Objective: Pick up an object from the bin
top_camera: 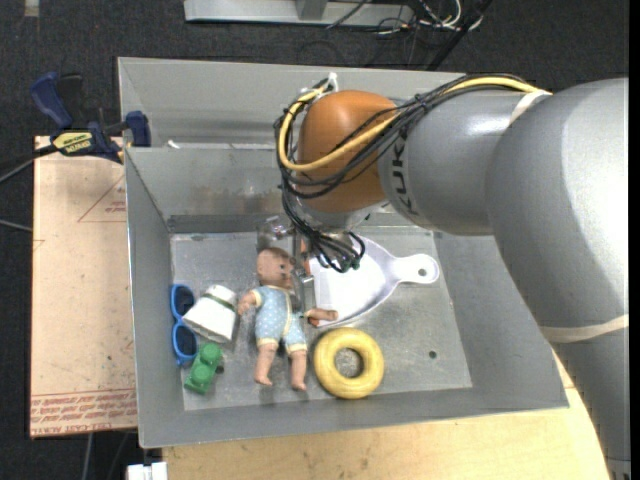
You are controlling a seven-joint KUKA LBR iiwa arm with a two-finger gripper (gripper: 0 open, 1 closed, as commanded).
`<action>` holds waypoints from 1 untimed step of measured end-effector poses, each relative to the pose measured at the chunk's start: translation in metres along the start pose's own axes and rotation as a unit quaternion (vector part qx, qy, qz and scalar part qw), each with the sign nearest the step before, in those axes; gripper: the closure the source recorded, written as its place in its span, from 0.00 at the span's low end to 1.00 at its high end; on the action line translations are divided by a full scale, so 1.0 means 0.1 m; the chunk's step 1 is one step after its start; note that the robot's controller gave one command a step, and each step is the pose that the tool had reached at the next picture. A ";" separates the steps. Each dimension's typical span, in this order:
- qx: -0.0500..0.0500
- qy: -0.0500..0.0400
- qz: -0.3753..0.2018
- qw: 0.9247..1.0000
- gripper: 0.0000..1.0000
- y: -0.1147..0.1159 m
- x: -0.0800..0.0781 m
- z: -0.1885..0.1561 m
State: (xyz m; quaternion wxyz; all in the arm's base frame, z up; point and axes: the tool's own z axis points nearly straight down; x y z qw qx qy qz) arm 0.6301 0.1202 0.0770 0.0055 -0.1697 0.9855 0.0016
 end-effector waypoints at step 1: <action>-0.004 0.002 -0.165 0.986 1.00 -0.07 -0.16 0.04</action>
Offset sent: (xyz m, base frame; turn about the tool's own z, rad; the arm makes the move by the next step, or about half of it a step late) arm 0.0000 0.0000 0.0000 0.0000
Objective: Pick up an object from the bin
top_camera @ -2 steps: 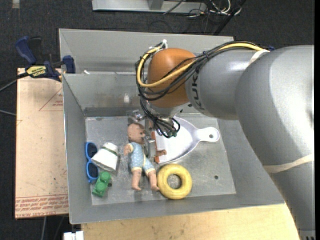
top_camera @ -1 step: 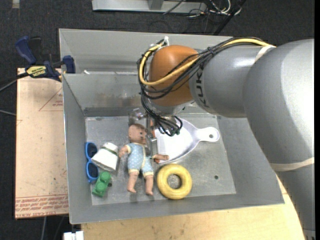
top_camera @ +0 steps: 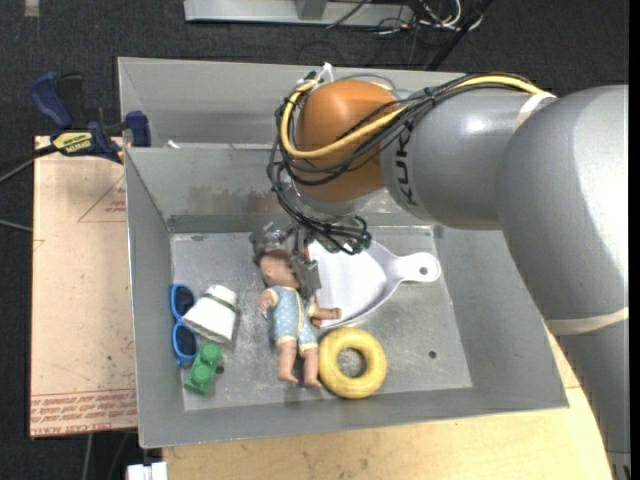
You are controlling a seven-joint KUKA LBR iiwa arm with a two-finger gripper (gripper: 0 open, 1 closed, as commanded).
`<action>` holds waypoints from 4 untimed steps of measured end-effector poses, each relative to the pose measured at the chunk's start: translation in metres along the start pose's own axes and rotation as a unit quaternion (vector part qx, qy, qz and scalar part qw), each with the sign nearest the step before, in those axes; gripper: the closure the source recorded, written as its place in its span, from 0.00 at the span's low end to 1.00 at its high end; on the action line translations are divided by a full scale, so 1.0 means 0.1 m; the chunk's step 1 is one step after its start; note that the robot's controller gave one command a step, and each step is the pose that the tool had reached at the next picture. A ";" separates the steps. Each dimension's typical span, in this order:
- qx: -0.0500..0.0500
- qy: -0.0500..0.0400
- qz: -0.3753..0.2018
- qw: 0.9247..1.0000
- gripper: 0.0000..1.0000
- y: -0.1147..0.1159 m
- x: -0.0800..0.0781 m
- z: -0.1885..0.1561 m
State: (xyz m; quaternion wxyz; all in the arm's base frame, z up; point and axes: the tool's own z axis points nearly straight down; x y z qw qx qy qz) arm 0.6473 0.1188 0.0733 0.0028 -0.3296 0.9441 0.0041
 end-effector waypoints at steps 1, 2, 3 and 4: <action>0.000 0.000 0.000 1.000 1.00 0.00 0.00 0.00; 0.000 0.000 0.000 1.000 1.00 0.00 0.00 -0.03; 0.000 0.000 0.000 1.000 1.00 0.01 0.01 -0.10; -0.001 0.001 0.001 1.000 1.00 0.01 0.01 -0.18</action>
Offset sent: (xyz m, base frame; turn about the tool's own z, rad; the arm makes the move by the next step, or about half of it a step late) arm 0.0001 -0.0001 0.0246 0.0000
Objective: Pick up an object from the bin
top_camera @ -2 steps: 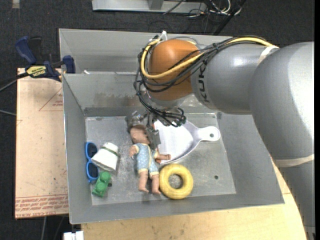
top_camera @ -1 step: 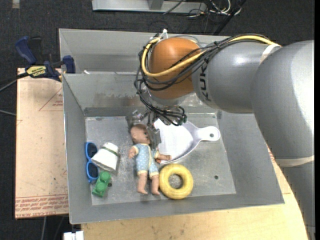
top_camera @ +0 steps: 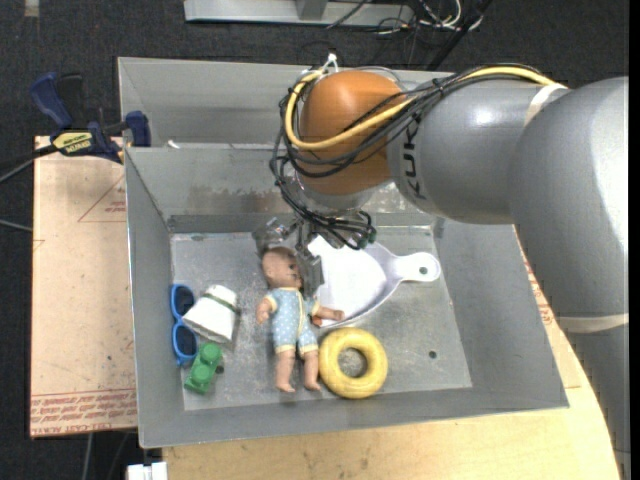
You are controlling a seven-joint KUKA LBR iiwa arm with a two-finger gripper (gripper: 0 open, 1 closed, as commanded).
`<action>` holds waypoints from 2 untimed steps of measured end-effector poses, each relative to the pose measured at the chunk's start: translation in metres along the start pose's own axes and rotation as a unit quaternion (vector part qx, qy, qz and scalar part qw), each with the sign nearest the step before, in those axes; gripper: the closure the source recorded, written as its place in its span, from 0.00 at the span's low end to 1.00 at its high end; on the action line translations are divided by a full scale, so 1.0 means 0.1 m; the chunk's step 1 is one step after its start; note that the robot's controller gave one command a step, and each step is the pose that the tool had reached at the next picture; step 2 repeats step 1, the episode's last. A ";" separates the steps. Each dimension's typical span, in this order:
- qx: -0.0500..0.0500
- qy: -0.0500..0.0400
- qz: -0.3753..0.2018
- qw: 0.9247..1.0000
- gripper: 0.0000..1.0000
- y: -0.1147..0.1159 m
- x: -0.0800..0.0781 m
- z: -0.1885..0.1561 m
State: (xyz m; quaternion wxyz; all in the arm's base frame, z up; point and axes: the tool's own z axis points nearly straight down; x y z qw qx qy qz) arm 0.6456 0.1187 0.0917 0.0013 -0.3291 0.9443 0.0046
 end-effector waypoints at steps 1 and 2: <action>0.000 0.000 0.000 1.000 1.00 0.00 0.00 -0.15; 0.000 0.000 0.000 1.000 1.00 0.00 0.00 -0.15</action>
Offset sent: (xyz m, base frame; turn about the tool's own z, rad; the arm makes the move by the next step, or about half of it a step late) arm 0.0000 0.0000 0.0353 0.0000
